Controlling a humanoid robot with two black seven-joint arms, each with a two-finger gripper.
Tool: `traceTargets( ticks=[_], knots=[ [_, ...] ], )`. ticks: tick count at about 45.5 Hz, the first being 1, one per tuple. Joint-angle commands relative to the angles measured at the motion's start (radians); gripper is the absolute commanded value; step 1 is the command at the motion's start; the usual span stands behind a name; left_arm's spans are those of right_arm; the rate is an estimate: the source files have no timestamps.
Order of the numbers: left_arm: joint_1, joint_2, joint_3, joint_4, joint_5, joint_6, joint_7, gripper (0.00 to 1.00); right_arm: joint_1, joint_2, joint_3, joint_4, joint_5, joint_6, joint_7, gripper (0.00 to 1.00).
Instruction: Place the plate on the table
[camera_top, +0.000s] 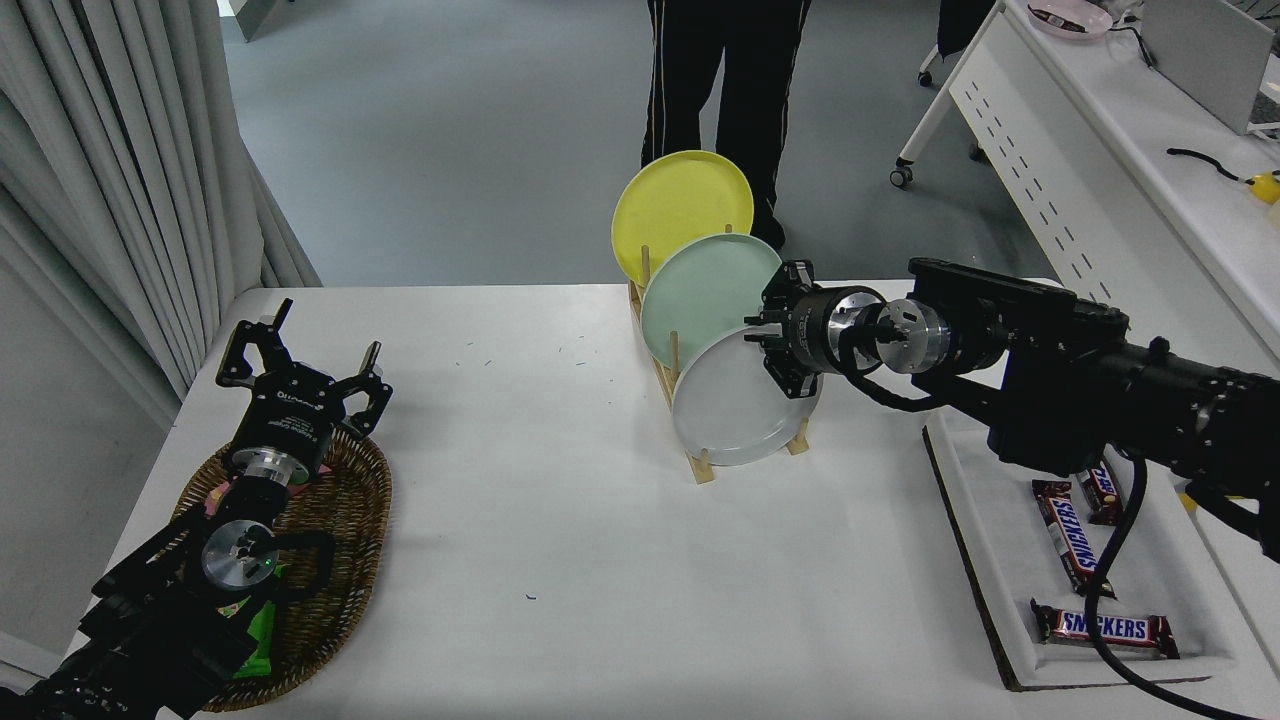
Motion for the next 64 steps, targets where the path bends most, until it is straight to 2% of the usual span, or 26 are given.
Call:
traceTargets(
  ticks=[1,10,15,21,32,41,51,64],
  knots=[
    [0.0,0.0,0.0,0.0,0.0,0.0,0.0,1.0,0.0,0.0,0.0,0.001,0.0,0.0,0.0,0.11],
    [0.0,0.0,0.0,0.0,0.0,0.0,0.0,1.0,0.001,0.0,0.0,0.001,0.0,0.001,0.0,0.08],
    [0.0,0.0,0.0,0.0,0.0,0.0,0.0,1.0,0.003,0.0,0.008,0.002,0.0,0.005,0.0,0.0],
    [0.0,0.0,0.0,0.0,0.0,0.0,0.0,1.0,0.004,-0.003,0.025,0.005,0.002,0.006,-0.005,0.0],
    [0.0,0.0,0.0,0.0,0.0,0.0,0.0,1.0,0.059,-0.003,0.035,0.019,0.008,0.0,-0.085,0.0],
    [0.0,0.0,0.0,0.0,0.0,0.0,0.0,1.0,0.078,-0.019,0.106,0.048,0.026,-0.015,-0.091,0.0],
    [0.0,0.0,0.0,0.0,0.0,0.0,0.0,1.0,0.058,-0.018,0.31,0.091,0.147,-0.141,-0.111,0.0],
    [0.0,0.0,0.0,0.0,0.0,0.0,0.0,1.0,0.032,-0.016,0.414,0.166,0.351,-0.347,-0.114,0.0]
  ],
)
